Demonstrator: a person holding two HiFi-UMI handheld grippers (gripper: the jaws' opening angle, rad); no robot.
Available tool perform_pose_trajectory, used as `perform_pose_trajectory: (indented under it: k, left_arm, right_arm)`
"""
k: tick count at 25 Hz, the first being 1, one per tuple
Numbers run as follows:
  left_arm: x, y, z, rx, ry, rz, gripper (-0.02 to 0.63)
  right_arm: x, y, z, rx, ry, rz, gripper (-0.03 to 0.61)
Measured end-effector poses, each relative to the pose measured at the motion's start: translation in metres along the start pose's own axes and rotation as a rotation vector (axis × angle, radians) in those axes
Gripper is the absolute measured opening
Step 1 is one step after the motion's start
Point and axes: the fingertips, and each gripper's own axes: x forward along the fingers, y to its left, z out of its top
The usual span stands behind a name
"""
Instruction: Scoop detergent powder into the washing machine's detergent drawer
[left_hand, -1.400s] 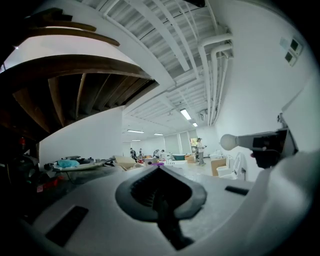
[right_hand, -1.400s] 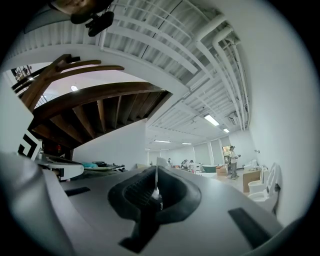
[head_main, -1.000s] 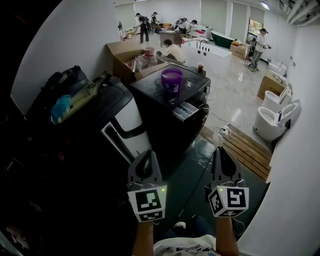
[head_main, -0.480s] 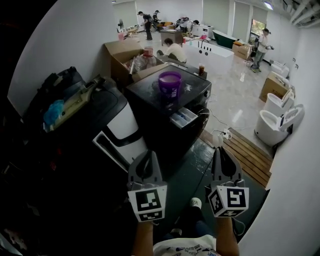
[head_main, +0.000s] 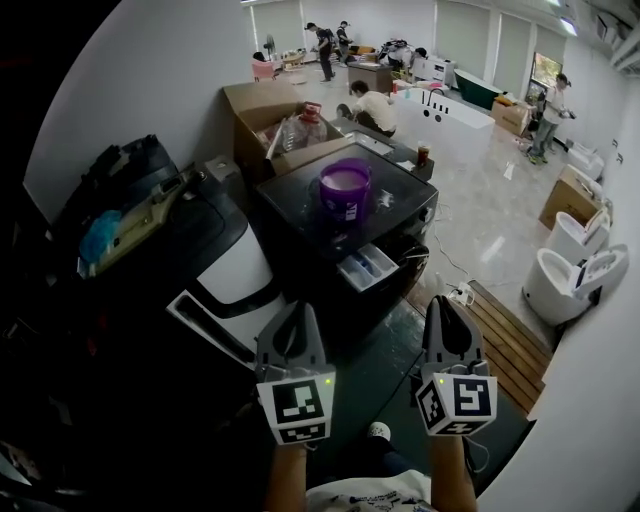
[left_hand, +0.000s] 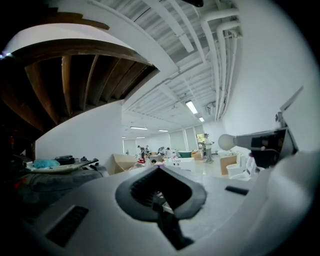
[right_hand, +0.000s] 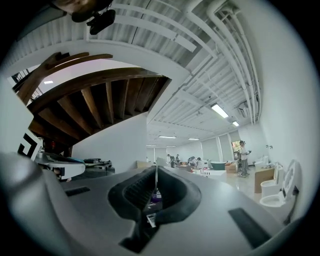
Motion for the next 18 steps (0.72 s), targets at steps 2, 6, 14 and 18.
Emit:
perform_pose_trajectory:
  k: [2,6,14,18]
  left_arm:
    - [0.019,-0.006,0.004,0.0,0.003,0.019,0.003]
    - [0.053,-0.016,0.006,-0.008,0.013,0.062,0.002]
    - [0.099,-0.034,0.001,-0.013,0.048,0.109,0.002]
    - [0.115,-0.036,0.001,-0.003,0.054,0.122,0.003]
  right_arm:
    - [0.019,-0.014,0.001,0.003,-0.001,0.02,0.021]
    - [0.055,-0.037,-0.002,0.007,0.0,0.065,0.021]
    - [0.102,-0.067,-0.016,0.03,0.019,0.128,0.021]
    - [0.12,-0.075,-0.023,0.05,0.03,0.137,0.021]
